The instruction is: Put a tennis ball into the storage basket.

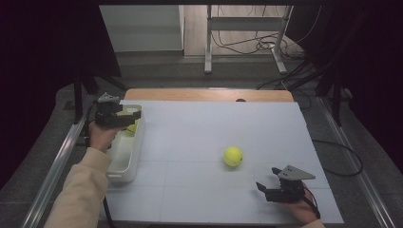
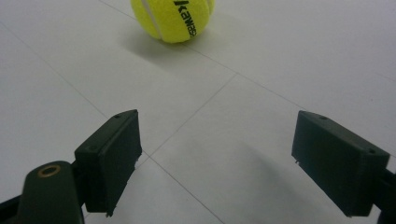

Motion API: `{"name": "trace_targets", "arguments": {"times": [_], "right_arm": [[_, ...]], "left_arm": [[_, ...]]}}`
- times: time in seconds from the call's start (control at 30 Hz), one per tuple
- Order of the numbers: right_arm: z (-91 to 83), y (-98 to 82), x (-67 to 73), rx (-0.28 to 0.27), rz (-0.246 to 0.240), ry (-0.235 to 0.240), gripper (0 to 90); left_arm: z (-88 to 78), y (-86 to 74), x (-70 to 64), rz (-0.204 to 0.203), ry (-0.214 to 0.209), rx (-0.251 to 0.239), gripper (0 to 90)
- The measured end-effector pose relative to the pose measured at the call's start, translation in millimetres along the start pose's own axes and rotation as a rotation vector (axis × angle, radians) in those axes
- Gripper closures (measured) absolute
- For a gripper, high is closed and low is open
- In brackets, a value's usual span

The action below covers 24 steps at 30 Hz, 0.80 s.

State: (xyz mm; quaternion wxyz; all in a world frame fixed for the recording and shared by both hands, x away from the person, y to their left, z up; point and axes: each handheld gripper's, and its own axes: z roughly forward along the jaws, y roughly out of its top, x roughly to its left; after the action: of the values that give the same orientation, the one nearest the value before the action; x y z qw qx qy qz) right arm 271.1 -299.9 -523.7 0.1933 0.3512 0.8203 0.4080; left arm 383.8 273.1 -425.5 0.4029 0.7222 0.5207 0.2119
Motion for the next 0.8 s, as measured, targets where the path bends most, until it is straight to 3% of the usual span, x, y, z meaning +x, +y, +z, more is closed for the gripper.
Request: {"name": "trace_targets", "arguments": {"times": [0.53, 0.67, 0.8], "right_arm": [[1.6, 2.1, -4.6, -0.009, 0.01, 0.001, 16.1], [1.3, 1.1, -4.7, -0.004, 0.013, -0.006, 16.1], [0.9, -0.5, -3.8, 0.003, 0.011, -0.01, 16.1]], "left_arm": [[-7.8, -1.2, -22.0, 0.004, -0.08, -0.054, 16.1], [-8.9, -1.4, -30.8, 0.032, -0.075, -0.076, 16.3], [-10.0, -3.5, -39.2, 0.048, -0.106, -0.094, 16.3]]}}
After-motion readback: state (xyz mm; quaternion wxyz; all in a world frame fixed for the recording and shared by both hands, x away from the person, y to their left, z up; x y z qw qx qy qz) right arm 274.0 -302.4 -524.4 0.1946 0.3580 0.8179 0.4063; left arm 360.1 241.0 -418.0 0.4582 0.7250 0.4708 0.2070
